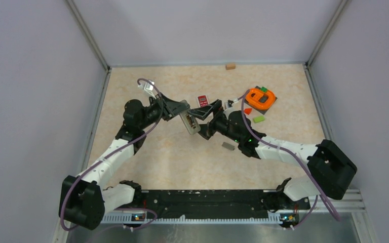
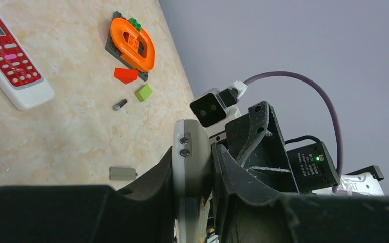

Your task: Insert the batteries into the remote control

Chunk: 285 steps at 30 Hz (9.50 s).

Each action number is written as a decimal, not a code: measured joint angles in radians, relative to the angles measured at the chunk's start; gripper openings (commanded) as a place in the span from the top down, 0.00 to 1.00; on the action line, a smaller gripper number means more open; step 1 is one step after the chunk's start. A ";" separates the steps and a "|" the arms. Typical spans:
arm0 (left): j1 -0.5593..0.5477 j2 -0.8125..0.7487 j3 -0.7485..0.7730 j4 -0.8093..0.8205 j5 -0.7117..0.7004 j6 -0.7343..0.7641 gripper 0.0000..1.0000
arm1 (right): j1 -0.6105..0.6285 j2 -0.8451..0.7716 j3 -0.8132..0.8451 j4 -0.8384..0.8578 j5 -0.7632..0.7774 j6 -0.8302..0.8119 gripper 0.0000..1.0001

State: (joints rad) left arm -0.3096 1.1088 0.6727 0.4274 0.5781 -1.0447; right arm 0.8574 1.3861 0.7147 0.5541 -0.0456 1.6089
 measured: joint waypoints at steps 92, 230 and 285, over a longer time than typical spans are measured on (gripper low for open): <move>0.047 -0.151 0.032 -0.229 0.127 0.254 1.00 | -0.313 0.392 0.387 -1.000 0.577 -0.662 0.34; -0.053 0.179 -0.052 0.533 0.082 -0.874 1.00 | 0.055 -0.382 0.160 -0.465 0.092 -0.706 0.37; -0.018 0.159 0.006 0.320 0.010 -0.580 1.00 | 0.049 -0.140 0.401 -0.732 0.116 -0.642 0.78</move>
State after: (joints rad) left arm -0.3279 1.2678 0.6792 0.7475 0.5884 -1.6245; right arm 0.9066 1.2465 1.1152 -0.1783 0.0700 0.9665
